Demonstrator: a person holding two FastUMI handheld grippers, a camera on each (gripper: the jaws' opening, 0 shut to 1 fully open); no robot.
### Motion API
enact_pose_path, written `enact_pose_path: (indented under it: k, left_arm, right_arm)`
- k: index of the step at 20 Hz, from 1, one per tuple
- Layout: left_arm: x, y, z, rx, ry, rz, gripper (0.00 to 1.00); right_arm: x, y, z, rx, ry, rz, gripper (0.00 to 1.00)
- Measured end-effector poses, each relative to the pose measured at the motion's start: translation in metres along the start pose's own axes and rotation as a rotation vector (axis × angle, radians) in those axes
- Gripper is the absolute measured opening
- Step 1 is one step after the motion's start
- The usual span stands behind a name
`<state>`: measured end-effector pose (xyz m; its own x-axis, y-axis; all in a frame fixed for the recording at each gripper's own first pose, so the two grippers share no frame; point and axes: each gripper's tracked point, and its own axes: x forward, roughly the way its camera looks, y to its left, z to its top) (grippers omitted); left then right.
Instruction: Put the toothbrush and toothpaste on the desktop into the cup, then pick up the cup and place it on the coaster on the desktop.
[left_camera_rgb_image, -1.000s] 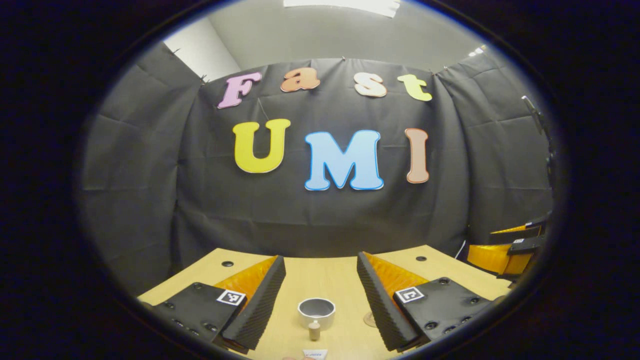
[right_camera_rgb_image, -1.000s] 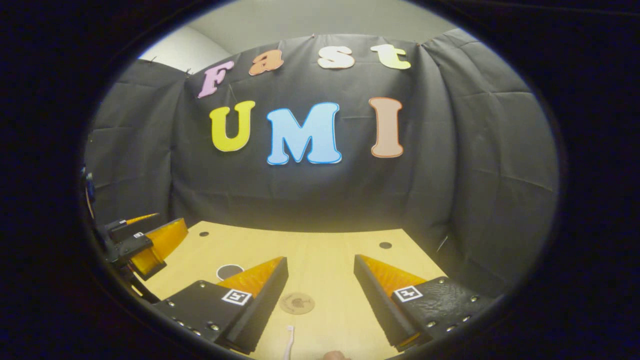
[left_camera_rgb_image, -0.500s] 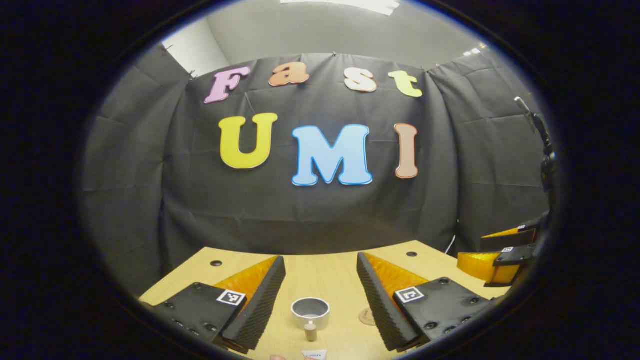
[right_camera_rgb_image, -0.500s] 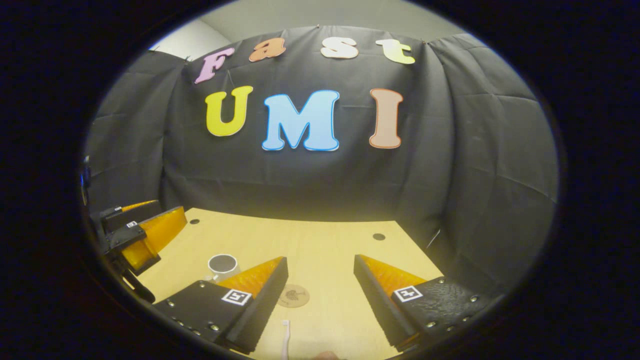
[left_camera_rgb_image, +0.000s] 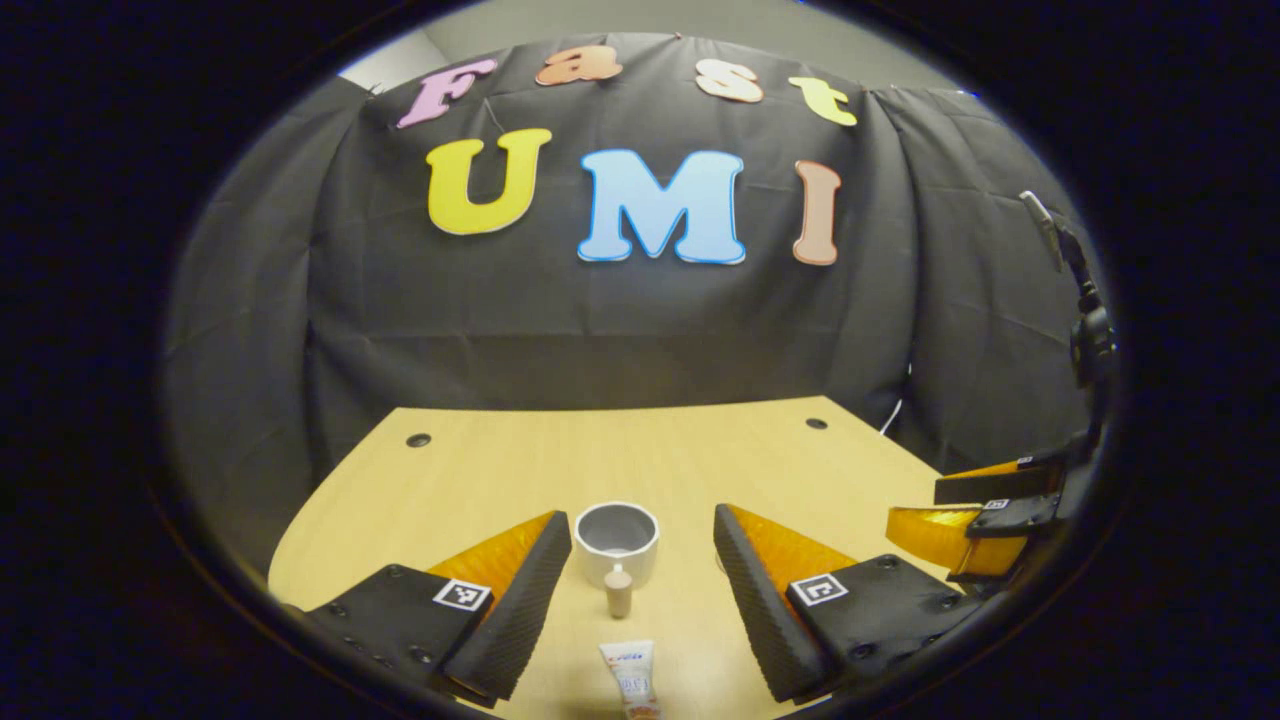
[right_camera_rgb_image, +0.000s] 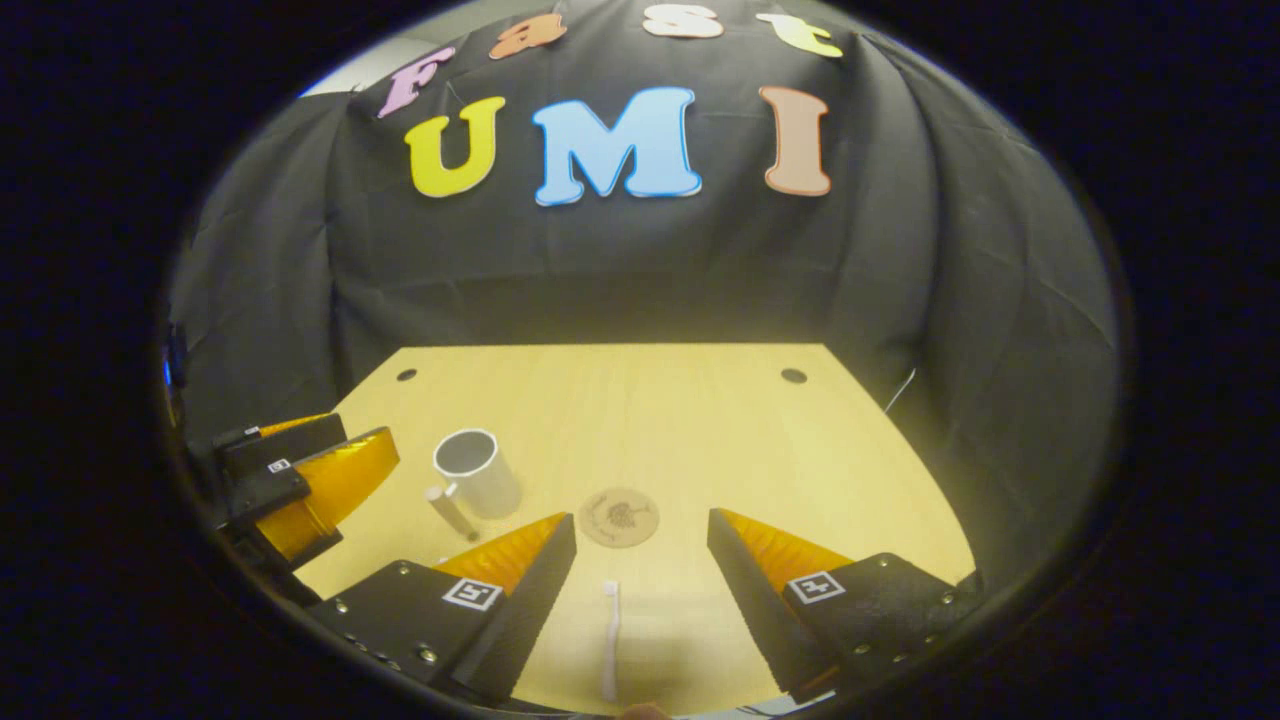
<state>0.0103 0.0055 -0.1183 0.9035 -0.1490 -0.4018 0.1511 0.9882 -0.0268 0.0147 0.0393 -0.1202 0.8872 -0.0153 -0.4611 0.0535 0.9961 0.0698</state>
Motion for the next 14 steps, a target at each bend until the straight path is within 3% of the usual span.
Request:
enact_pose_path:
  k: [5, 14]
  left_arm:
    - [0.008, -0.003, -0.046, -0.031, 0.181, -0.029, 0.94]
    - [0.008, -0.001, -0.140, -0.124, 0.555, -0.009, 0.94]
  right_arm:
    - [0.011, 0.006, -0.040, 0.030, 0.161, 0.022, 0.88]
    - [0.030, 0.016, -0.101, 0.081, 0.442, 0.071, 0.90]
